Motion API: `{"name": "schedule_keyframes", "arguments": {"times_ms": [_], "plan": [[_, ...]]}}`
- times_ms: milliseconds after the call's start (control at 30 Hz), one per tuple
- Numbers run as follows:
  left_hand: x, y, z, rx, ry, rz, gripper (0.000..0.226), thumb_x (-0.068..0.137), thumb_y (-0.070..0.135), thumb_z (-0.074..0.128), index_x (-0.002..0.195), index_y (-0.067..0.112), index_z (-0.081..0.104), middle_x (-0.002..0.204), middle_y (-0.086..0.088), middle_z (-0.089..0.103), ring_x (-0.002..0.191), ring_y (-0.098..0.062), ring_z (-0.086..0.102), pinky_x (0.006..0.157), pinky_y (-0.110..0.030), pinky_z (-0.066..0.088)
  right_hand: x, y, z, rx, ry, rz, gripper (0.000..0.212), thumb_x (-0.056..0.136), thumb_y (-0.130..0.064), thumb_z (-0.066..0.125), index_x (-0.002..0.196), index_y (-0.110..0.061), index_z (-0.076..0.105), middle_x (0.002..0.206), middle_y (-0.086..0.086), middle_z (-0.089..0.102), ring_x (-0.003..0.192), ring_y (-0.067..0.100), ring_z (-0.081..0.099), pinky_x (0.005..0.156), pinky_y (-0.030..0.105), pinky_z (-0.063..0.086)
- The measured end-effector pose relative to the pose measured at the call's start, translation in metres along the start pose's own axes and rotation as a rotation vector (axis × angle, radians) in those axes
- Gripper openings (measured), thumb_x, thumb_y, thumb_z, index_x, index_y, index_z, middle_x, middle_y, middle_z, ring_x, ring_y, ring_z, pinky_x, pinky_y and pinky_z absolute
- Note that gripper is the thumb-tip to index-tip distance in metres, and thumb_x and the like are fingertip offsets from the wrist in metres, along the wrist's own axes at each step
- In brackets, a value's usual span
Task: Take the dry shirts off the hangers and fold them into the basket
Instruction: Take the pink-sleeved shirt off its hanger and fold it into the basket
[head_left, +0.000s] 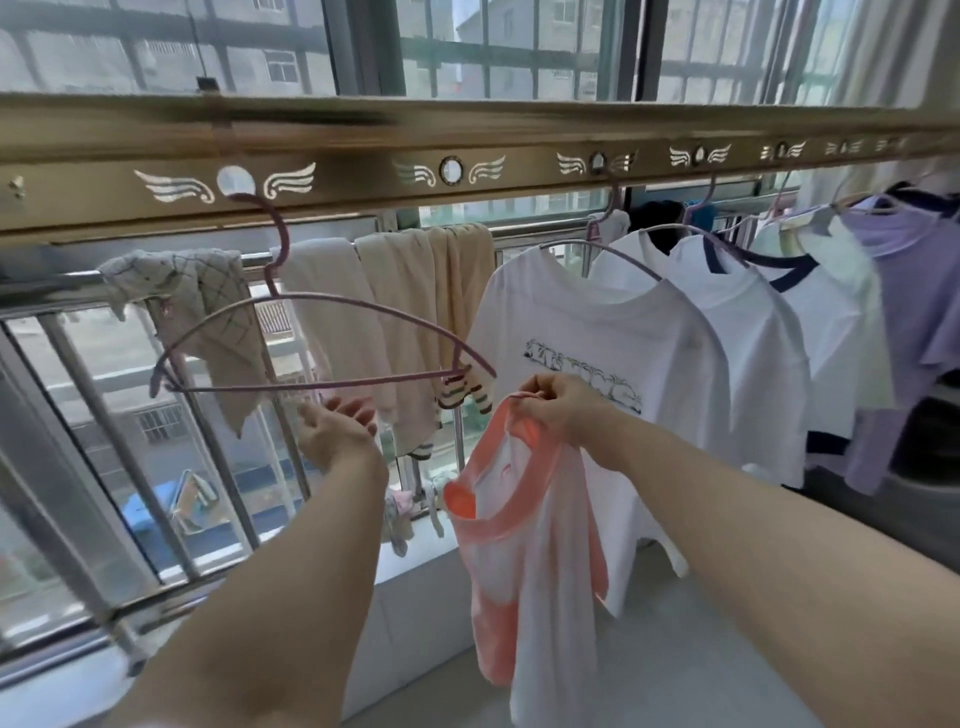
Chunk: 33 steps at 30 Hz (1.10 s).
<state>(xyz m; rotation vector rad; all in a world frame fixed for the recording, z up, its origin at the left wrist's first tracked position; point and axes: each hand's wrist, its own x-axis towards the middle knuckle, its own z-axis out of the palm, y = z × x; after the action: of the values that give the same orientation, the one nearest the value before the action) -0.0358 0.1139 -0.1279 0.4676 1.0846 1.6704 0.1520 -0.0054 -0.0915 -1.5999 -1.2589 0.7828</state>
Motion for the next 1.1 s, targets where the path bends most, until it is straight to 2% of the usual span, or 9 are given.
{"name": "schedule_keyframes", "arguments": {"times_ms": [100,167,233,300,500,633,767,967,1100], "plan": [[-0.013,-0.034,-0.014,0.702,-0.347,-0.061,0.017,0.091,0.018,0.055,0.102,0.007,0.062,0.105,-0.012,0.064,0.088,-0.024,0.056,0.071,-0.03,0.047,-0.011,0.005,-0.017,0.001,0.0,-0.015,0.012,0.088,-0.02,0.066,0.076,-0.022,0.063,0.066,-0.002,0.052,0.06,0.007,0.049,0.052,0.013,0.041],[-0.024,-0.049,-0.016,1.124,-0.674,-0.09,0.05,0.08,0.006,0.068,0.128,0.007,0.054,0.12,-0.012,0.056,0.107,-0.027,0.053,0.089,-0.034,0.044,-0.018,0.008,-0.028,0.0,0.011,-0.03,0.011,0.087,-0.022,0.068,0.077,-0.022,0.064,0.071,0.002,0.052,0.063,0.01,0.049,0.056,0.017,0.042],[-0.044,-0.056,-0.011,1.367,-0.769,-0.002,0.064,0.075,0.006,0.072,0.135,0.015,0.05,0.128,-0.009,0.054,0.115,-0.027,0.053,0.097,-0.034,0.044,-0.028,0.012,-0.043,0.024,0.025,-0.031,0.011,0.087,-0.02,0.067,0.078,-0.022,0.064,0.072,0.001,0.054,0.063,0.009,0.05,0.057,0.017,0.043],[-0.058,-0.062,-0.004,1.474,-0.781,0.107,0.056,0.077,0.008,0.07,0.13,0.018,0.057,0.127,-0.007,0.057,0.113,-0.024,0.055,0.097,-0.03,0.044,-0.037,0.016,-0.058,0.051,0.016,-0.035,0.008,0.087,-0.019,0.067,0.08,-0.021,0.063,0.072,-0.001,0.054,0.061,0.009,0.05,0.055,0.016,0.043],[-0.096,-0.076,0.014,1.613,-0.742,0.291,0.015,0.084,0.012,0.057,0.087,0.009,0.072,0.083,-0.008,0.069,0.065,-0.016,0.059,0.059,-0.03,0.052,-0.068,0.041,-0.115,0.001,0.142,0.009,0.006,0.09,-0.022,0.062,0.085,-0.02,0.064,0.078,-0.001,0.06,0.068,0.012,0.055,0.063,0.021,0.045],[-0.132,-0.077,0.039,1.319,-0.608,0.41,0.014,0.084,0.016,0.051,0.083,0.005,0.061,0.079,-0.011,0.06,0.074,-0.027,0.054,0.063,-0.033,0.042,-0.092,0.076,-0.164,-0.16,0.353,0.116,0.021,0.09,-0.031,0.056,0.095,-0.014,0.066,0.089,0.003,0.067,0.081,0.02,0.061,0.072,0.033,0.05],[-0.173,-0.071,0.07,1.146,-0.677,0.498,0.019,0.086,0.009,0.043,0.088,0.001,0.06,0.089,-0.019,0.059,0.083,-0.03,0.052,0.067,-0.035,0.035,-0.116,0.1,-0.198,-0.206,0.443,0.142,0.023,0.095,-0.032,0.046,0.093,-0.012,0.056,0.084,-0.001,0.059,0.077,0.016,0.053,0.062,0.028,0.039],[-0.22,-0.07,0.103,1.212,-0.668,0.656,0.02,0.087,0.02,0.042,0.091,0.012,0.06,0.088,-0.01,0.06,0.082,-0.029,0.052,0.068,-0.034,0.035,-0.147,0.109,-0.238,-0.315,0.543,0.01,0.025,0.099,-0.028,0.039,0.075,-0.022,0.038,0.073,-0.004,0.048,0.074,0.02,0.048,0.064,0.033,0.035],[-0.233,-0.074,0.121,1.25,-0.77,0.73,0.017,0.081,0.023,0.046,0.078,0.017,0.062,0.083,-0.012,0.064,0.08,-0.031,0.058,0.066,-0.034,0.041,-0.171,0.117,-0.273,-0.371,0.523,0.007,0.024,0.095,-0.038,0.052,0.087,-0.015,0.05,0.072,-0.005,0.053,0.072,0.017,0.051,0.06,0.027,0.036]]}}
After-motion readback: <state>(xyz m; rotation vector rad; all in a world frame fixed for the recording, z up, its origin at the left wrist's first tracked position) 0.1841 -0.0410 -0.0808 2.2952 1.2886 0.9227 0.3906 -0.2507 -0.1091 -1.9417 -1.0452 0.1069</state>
